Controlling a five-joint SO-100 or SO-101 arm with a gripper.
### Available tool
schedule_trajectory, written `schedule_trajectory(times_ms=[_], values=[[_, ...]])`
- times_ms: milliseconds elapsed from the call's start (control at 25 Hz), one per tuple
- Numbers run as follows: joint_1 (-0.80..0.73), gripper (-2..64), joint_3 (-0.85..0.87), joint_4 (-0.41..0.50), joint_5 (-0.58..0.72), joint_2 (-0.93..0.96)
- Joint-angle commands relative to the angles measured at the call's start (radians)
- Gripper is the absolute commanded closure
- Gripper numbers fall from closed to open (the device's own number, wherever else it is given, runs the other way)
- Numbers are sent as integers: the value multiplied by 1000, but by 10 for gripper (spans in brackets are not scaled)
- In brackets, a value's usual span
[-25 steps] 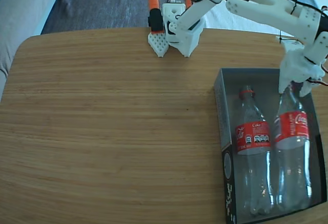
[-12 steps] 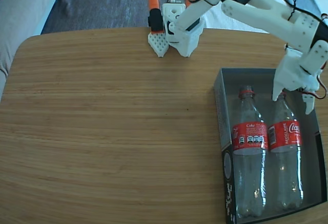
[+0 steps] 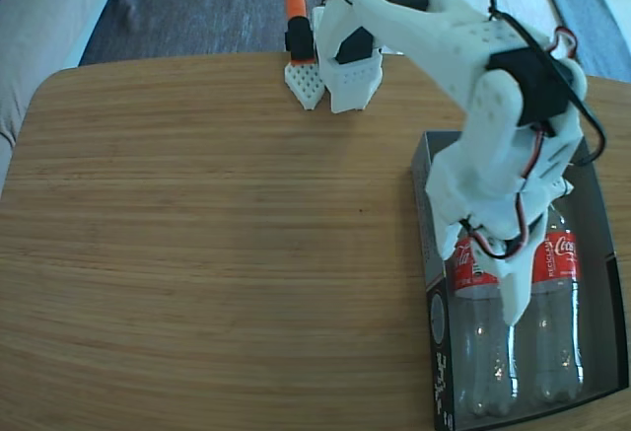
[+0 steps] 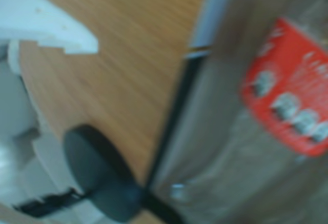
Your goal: Grasp the bottles and put them in the box.
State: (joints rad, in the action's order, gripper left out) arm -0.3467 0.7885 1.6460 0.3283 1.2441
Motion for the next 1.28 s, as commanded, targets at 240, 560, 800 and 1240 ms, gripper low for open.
schedule_trajectory(times_ms=[240,560,800,1240], values=[[253,170,155,64,-6,357],[305,170,468,-15,-86,632],[313,170,781,-224,-265,831],[313,162,1259,-414,-272,1187]])
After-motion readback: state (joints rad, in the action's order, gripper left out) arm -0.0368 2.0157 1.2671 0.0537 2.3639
